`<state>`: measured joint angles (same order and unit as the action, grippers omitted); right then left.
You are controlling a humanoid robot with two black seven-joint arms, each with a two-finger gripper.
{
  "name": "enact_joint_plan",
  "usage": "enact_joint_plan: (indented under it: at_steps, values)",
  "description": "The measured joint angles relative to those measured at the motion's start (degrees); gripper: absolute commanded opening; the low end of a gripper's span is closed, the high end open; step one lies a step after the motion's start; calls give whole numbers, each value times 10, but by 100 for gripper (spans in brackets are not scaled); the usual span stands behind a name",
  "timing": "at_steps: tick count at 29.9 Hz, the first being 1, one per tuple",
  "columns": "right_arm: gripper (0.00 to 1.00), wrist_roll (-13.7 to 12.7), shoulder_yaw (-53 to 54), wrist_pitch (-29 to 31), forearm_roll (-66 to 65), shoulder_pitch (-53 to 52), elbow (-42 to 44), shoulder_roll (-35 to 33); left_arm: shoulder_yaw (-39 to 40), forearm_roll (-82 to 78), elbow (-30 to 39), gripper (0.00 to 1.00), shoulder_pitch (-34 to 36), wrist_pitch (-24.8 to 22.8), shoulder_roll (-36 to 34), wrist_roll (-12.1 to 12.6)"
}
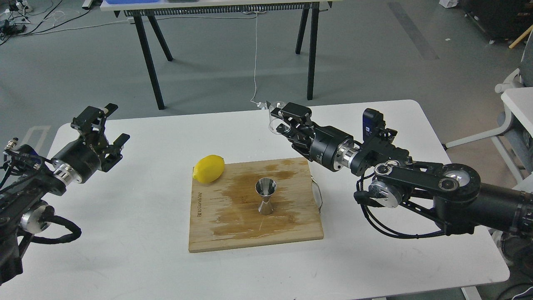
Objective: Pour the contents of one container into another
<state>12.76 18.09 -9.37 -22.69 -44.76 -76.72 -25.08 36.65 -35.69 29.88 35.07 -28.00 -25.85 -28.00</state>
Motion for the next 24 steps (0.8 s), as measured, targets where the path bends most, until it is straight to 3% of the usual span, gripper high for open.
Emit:
enact_joint_plan:
  at_steps: [14,24]
  values:
    - [32,0,436,0,265,234,15,17,0,0,0,99,-2,0,9,0]
    - [31,-12,529,-8,489,304,73,44,0,0,0,99,-2,0,15,0]
